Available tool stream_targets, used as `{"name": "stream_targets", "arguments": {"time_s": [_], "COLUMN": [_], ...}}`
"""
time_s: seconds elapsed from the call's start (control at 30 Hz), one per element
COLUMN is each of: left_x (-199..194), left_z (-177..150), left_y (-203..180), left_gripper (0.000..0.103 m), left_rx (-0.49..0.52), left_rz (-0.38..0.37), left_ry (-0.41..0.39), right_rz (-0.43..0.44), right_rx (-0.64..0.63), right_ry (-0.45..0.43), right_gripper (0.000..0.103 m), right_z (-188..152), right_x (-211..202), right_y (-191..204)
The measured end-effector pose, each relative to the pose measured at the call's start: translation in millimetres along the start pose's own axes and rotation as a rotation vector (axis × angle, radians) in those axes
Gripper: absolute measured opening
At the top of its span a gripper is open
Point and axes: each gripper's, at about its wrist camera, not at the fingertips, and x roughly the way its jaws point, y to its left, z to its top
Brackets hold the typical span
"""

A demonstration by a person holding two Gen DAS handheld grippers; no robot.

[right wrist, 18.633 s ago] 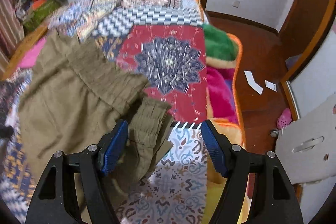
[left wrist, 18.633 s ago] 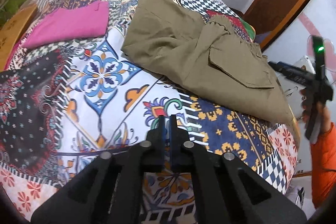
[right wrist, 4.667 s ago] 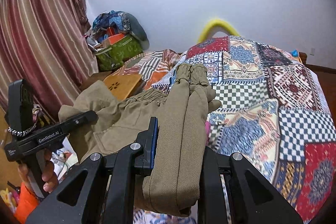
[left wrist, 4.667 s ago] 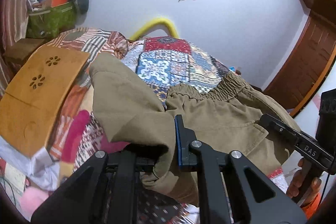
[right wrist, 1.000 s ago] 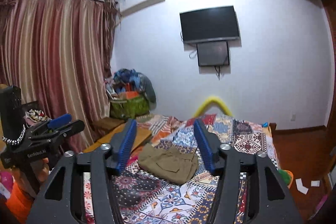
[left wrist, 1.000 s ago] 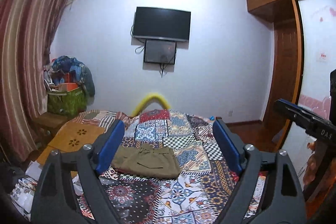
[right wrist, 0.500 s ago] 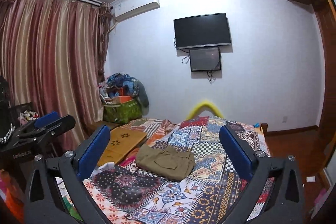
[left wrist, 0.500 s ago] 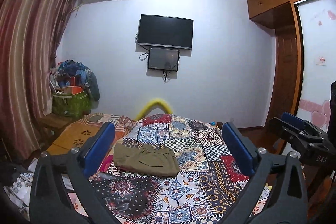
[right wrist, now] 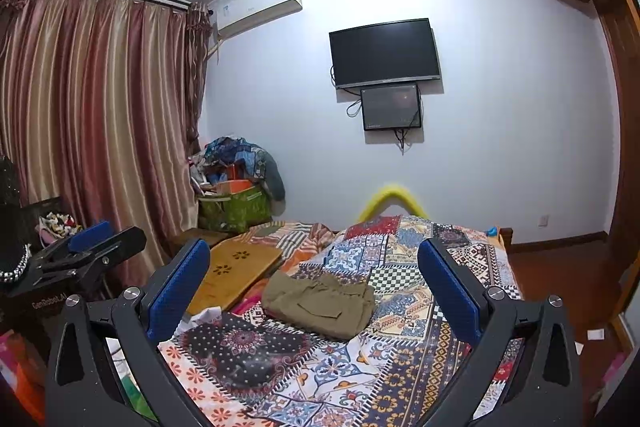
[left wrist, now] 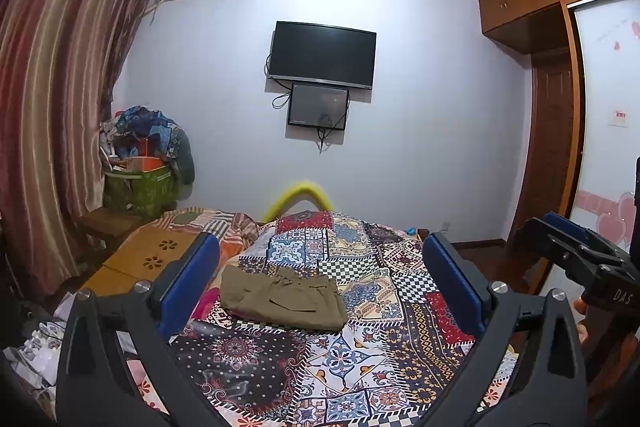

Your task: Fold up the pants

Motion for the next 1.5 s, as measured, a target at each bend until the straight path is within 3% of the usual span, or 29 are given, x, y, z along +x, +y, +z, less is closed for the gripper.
{"name": "stream_targets", "arguments": {"time_s": [1.5], "left_x": [2.3], "left_z": [-0.8], "left_y": [-14.5], "left_gripper": [0.103], "left_rx": [0.033], "left_rz": [-0.032], "left_ry": [0.001], "right_rz": [-0.029], "right_rx": [-0.001], "right_ry": [0.006], "right_gripper": [0.103], "right_z": [3.5], "right_x": [-5.3], "right_y": [1.4]}}
